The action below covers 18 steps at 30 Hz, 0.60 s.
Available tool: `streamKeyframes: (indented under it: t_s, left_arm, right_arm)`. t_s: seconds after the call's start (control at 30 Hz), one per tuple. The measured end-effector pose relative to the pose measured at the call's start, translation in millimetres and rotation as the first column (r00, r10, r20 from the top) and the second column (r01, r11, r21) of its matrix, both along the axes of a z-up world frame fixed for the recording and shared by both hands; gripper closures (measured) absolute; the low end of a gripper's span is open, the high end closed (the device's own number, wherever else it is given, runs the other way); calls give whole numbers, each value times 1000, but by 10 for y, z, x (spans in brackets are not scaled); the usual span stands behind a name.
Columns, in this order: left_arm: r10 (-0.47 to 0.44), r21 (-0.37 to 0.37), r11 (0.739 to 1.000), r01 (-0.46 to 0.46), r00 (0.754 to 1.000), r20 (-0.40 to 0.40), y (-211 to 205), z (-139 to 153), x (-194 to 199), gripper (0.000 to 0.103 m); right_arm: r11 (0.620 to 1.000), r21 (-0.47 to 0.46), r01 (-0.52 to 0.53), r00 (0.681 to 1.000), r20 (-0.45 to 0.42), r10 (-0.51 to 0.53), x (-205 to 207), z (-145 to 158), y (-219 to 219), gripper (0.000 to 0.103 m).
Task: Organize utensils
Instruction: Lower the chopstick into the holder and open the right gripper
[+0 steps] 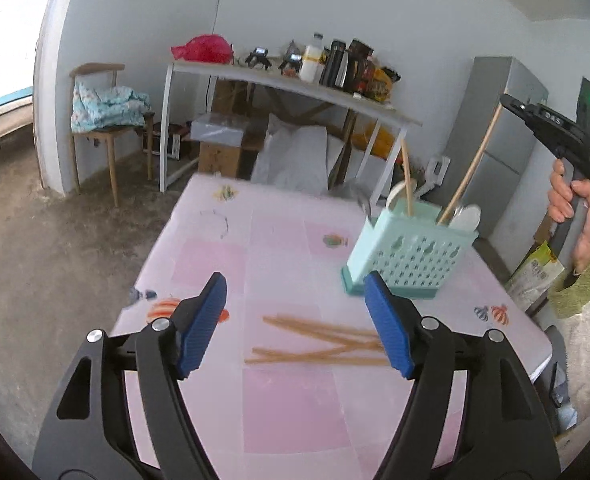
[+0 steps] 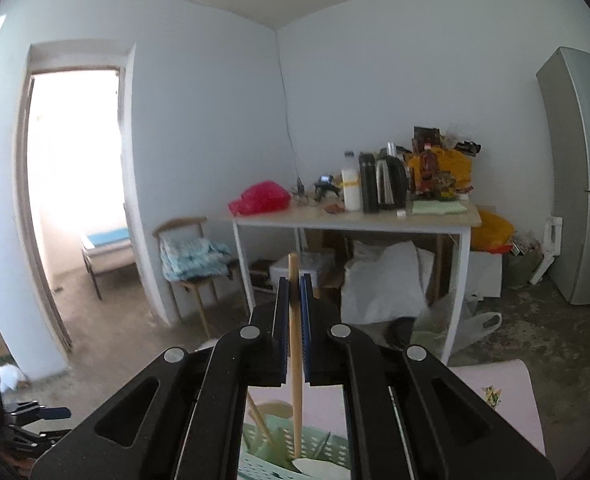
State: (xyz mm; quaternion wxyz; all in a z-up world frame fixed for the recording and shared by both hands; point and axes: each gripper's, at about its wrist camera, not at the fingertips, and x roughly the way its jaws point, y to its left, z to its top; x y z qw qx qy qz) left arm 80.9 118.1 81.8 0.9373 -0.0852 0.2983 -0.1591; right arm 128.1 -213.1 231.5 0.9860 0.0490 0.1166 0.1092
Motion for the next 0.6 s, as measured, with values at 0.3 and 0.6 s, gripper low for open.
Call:
streamKeyframes:
  t_s: [0.3,0.6]
  left_arm:
    - [-147,186,973,135,988,53,-418,-179,-84,28]
    - [-144,214,968,131,988,48,-609,-225,-196,27]
  right_arm:
    - [998,27,55,993,-105,-52,35,-492,-50,91]
    - [973,156,168,985,-52,-162,-728,-406,-439,75]
